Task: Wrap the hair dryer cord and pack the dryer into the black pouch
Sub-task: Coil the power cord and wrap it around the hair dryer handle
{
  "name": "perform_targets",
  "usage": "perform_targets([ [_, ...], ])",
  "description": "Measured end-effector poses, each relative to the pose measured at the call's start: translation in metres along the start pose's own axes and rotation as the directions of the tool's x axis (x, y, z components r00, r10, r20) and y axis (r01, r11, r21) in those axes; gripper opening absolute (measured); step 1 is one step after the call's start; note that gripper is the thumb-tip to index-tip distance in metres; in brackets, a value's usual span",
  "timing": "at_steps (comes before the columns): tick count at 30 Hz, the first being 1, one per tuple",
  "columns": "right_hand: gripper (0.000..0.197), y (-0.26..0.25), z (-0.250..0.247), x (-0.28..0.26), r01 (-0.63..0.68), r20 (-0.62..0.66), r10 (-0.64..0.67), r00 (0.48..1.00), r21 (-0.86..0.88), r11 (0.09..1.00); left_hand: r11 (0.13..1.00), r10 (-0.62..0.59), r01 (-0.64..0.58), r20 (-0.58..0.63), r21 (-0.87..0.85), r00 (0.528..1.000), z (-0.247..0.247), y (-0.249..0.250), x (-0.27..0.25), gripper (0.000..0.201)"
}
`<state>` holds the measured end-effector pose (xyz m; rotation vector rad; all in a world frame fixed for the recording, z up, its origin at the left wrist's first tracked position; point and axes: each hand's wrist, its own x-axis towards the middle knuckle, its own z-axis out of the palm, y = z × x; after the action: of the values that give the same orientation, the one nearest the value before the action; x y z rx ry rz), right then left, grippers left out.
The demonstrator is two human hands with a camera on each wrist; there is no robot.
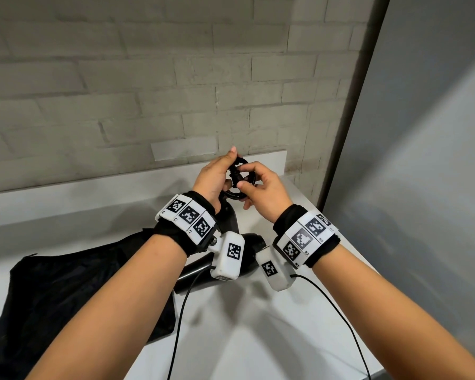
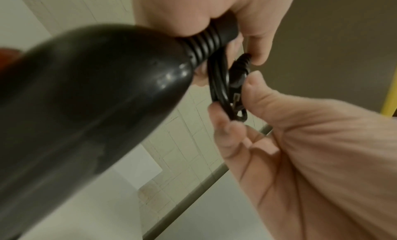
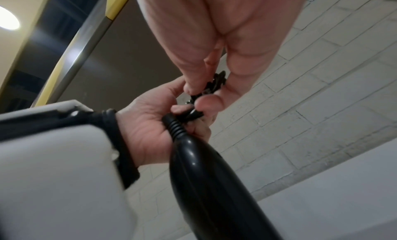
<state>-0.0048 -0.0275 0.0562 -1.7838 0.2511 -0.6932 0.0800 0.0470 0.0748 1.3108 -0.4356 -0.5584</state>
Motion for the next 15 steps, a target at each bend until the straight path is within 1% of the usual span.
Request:
perform_targets([
  [2,0.026,0.001,0.001,0.001,-0.012,-0.010,0.012,1.000,-0.046,0.999,1.000,0.009,-0.009,-0.002,0.013,1.000,0.002,0.001,-0.001,0.018],
  [4,0.028,0.004,0.003,0.002,-0.014,-0.034,0.011,0.999,-0.090,0.996,1.000,0.017,-0.017,-0.005,0.012,1.000,0.003,0.001,-0.002,0.024],
  [7,0.034,0.012,0.007,0.002,0.022,-0.084,-0.036,0.996,-0.164,0.986,0.999,0.036,-0.036,-0.006,0.017,0.999,0.004,0.000,-0.003,0.031],
  [9,0.036,0.016,0.010,0.001,0.055,-0.105,-0.078,0.991,-0.207,0.977,0.998,0.048,-0.048,0.002,0.040,0.999,0.004,0.001,-0.005,0.027],
  [10,0.036,0.017,0.009,0.000,0.079,-0.104,-0.106,0.989,-0.236,0.968,0.997,0.054,-0.055,0.003,0.048,0.999,0.004,0.002,-0.005,0.022],
  [13,0.035,0.015,0.005,-0.002,0.139,-0.049,-0.162,0.986,-0.311,0.940,0.997,0.057,-0.057,-0.005,0.043,0.998,0.003,0.003,-0.006,0.005],
  [15,0.032,0.011,0.002,-0.002,0.154,-0.016,-0.169,0.985,-0.332,0.930,0.996,0.072,-0.072,-0.003,0.051,0.997,0.004,0.001,-0.004,0.008],
])
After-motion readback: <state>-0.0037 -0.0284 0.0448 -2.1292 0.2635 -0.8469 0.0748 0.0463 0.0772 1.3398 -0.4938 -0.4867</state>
